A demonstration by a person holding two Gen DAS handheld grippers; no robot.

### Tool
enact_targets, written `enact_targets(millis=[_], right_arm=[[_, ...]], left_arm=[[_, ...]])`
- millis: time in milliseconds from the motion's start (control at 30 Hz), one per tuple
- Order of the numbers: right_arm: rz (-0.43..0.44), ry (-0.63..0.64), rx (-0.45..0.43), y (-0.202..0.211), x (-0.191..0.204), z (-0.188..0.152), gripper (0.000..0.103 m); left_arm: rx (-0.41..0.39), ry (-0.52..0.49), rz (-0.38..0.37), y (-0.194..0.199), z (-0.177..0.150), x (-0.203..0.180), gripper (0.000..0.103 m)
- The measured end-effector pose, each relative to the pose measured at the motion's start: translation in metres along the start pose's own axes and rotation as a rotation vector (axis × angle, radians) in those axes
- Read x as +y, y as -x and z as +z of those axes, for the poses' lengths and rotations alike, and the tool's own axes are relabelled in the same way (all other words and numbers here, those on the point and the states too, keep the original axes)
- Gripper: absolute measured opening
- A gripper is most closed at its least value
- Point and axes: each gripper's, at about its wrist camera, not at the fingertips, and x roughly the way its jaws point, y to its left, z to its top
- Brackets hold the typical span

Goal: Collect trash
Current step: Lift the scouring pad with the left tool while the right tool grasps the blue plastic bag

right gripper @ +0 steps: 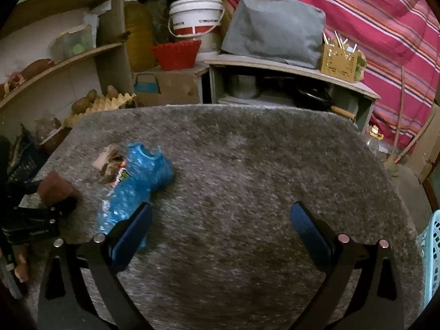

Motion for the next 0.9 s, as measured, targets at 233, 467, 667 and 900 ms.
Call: enact_targets(millis=[233,467,667,900], right_arm=[[0.024,0.04,-0.013,-0.001,0.027,0.01,0.098],[0.009,0.127,0.043,-0.022,0.059,0.006,0.087],[0.098,0.103,0.145,-0.043,0.064,-0.007,0.04],[0.152,0.092,0.074,-0.018,0.056,-0.007,0.014]], left_arm=[[-0.15,0.118,0.098,0.051,-0.002,0.032,0.086],[-0.203,0.214,0.172,0.074,-0.004,0.064,0.086],[-0.224,0.222,0.178,0.086,0.001,0.06,0.086],[-0.231,0.223,0.163,0.094,0.005,0.043,0.086]])
